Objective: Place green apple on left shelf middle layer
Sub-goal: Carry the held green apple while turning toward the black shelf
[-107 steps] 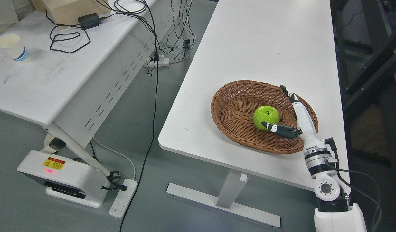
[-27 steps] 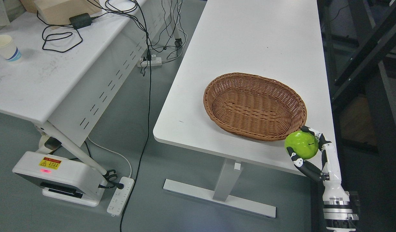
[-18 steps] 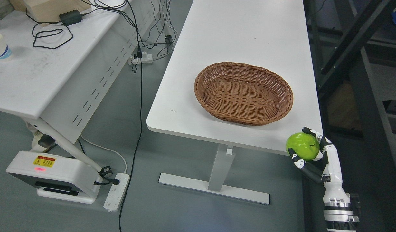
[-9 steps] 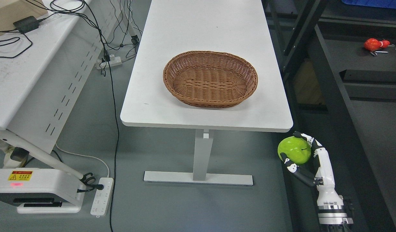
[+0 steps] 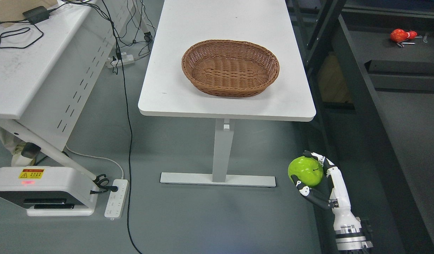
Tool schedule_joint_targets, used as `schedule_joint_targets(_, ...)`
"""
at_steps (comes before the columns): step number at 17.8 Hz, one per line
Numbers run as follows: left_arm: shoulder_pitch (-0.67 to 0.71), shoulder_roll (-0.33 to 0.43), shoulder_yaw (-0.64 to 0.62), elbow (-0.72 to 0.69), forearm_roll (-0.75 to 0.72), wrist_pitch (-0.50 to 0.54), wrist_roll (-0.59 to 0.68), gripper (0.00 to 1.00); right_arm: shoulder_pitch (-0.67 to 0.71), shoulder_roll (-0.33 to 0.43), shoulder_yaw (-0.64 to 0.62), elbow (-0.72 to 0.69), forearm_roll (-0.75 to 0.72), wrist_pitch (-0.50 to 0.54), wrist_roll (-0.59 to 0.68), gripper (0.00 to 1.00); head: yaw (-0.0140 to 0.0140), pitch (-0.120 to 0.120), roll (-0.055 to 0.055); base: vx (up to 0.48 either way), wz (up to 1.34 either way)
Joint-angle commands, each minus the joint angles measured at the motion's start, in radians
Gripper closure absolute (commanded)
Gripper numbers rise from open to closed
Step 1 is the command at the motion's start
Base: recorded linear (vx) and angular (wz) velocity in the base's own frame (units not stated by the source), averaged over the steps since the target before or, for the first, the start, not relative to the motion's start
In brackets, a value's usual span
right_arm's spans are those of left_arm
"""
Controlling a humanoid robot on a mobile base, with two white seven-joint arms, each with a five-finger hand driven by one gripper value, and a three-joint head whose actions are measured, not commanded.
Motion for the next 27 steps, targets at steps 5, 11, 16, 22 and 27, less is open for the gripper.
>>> schedule_joint_targets(5,0.0,0.017,0.0,0.0,0.0,0.0,0.0,0.0,0.008,-0.017,0.043,0.003,0.0,0.0,-0.005,1.0,0.0,0.0,0.0,-0.215,0.06)
schedule_joint_targets(11,0.0,0.017,0.0,0.0,0.0,0.001,0.0,0.0,0.008,-0.017,0.041,0.002,-0.02,0.0,-0.008,1.0,0.0,0.0,0.0,-0.222,0.04)
schedule_joint_targets(16,0.0,0.017,0.0,0.0,0.0,0.0,0.0,0.0,-0.007,-0.017,0.0,-0.006,-0.031,-0.013,-0.008,1.0,0.0,0.0,0.0,-0.25,-0.04)
schedule_joint_targets(22,0.0,0.017,0.0,0.0,0.0,0.0,0.0,0.0,-0.065,-0.017,-0.057,-0.014,-0.043,-0.011,-0.009,1.0,0.0,0.0,0.0,-0.228,-0.35)
schedule_joint_targets(27,0.0,0.017,0.0,0.0,0.0,0.001,0.0,0.0,-0.07,-0.017,-0.057,-0.014,-0.043,-0.007,-0.01,1.0,0.0,0.0,0.0,-0.169,-0.72)
